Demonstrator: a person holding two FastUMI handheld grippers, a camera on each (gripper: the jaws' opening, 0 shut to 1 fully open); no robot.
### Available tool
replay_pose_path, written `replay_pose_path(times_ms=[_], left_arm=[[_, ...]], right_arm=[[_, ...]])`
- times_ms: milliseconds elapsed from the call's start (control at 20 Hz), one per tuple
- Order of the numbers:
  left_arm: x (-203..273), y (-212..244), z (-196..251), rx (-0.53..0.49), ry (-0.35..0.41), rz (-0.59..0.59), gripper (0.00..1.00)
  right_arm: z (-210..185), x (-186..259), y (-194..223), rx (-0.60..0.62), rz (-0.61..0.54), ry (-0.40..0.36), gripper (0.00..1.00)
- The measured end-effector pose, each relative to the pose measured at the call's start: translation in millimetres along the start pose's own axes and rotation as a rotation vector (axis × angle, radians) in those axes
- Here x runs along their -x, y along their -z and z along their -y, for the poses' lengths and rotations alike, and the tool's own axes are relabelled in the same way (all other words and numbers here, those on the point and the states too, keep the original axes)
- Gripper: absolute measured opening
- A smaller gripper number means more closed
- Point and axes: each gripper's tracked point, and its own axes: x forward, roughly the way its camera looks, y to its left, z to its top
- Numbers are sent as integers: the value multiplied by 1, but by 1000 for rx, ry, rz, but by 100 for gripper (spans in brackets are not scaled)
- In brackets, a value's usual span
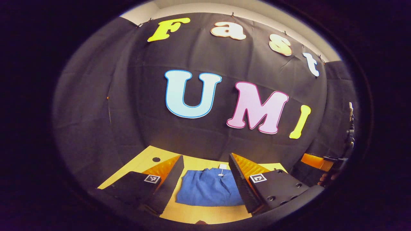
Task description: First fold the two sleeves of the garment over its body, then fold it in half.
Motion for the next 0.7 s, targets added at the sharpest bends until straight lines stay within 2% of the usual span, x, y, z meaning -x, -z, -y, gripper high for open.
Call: replay_pose_path(times_ms=[100,200,350,700], left_arm=[[32,9,2,-35,42,-10,82],[62,14,-6,-92,40,-12,82],[95,-1,0,-149,88,92,82],[154,-10,3,-136,147,152,81]], right_arm=[[-23,42,-8,0,53,-15,98],[-51,72,-10,43,98,-33,97],[-70,104,-9,77,144,-4,96],[-93,161,-20,90,234,49,97]])
